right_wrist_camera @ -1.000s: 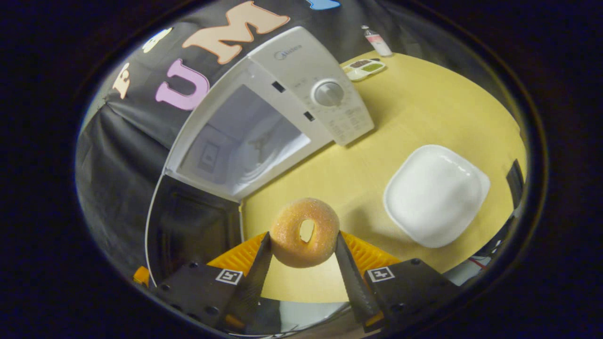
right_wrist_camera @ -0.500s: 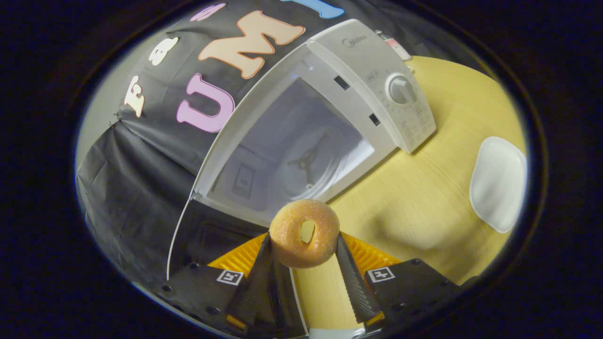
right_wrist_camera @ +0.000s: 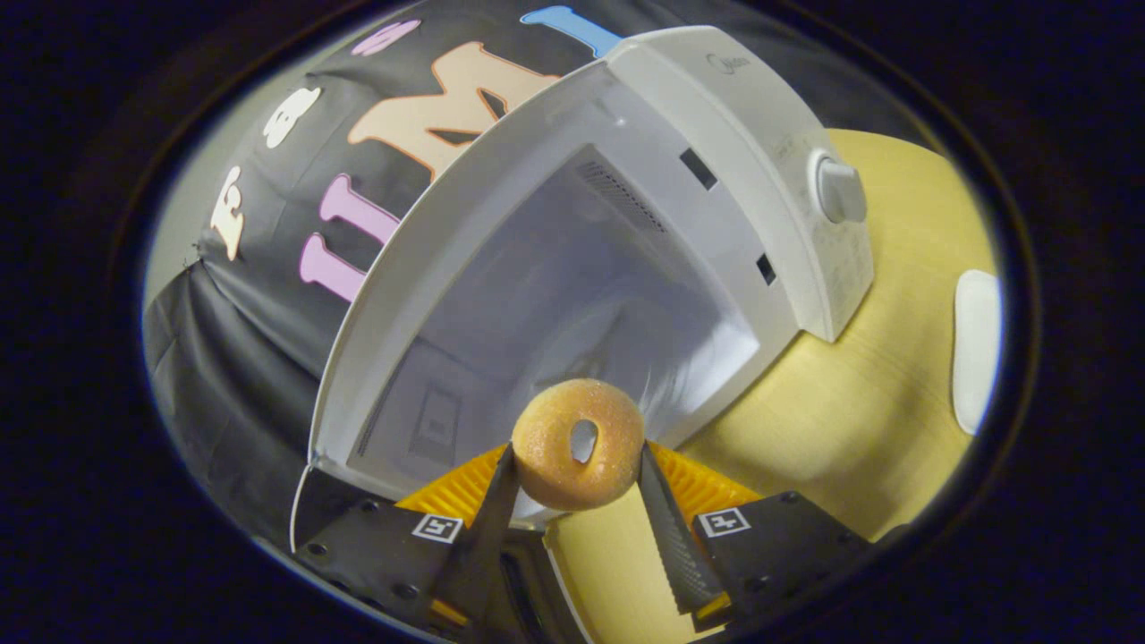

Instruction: Open the microwave oven with the left hand, put the food in, and close the microwave oven.

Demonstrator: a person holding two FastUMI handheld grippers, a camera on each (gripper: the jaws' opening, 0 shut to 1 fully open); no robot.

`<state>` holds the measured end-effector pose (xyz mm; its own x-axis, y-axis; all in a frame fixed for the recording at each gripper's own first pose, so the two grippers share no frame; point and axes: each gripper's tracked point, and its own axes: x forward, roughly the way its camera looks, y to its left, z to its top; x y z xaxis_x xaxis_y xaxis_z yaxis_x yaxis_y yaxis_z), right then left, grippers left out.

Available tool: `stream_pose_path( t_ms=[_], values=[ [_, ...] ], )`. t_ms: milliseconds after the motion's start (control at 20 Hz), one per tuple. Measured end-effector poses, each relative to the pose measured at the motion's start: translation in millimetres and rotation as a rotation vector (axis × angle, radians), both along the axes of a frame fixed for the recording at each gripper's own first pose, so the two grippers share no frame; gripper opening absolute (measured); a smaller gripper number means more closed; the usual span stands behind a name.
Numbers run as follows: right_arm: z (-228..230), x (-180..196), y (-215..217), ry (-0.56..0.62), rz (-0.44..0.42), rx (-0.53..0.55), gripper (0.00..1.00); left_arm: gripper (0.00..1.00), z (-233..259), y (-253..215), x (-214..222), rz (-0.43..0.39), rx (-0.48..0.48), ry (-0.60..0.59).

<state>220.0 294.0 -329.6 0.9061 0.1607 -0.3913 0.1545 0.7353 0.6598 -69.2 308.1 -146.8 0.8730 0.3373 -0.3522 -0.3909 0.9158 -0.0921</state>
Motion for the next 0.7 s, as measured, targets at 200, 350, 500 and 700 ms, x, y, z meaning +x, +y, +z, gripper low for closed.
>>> stream_pose_path(
  t_ms=[200, 350, 500, 700],
  values=[
    [1, 24, 8, -0.008, -0.048, 0.017, 0.73, 0.96, -6, 1, -2, 0.001, -0.001, 0.022],
    [2, 36, 12, -0.025, -0.056, -0.001, 0.73, 0.96, -8, -2, -4, -0.006, 0.003, 0.032],
    [2, 42, 15, -0.022, -0.053, 0.013, 0.74, 0.96, -8, -6, -4, -0.011, -0.013, 0.023],
    [7, 44, 2, -0.038, -0.08, -0.02, 0.85, 0.97, -8, -9, -3, -0.006, -0.023, 0.016]
  ],
)
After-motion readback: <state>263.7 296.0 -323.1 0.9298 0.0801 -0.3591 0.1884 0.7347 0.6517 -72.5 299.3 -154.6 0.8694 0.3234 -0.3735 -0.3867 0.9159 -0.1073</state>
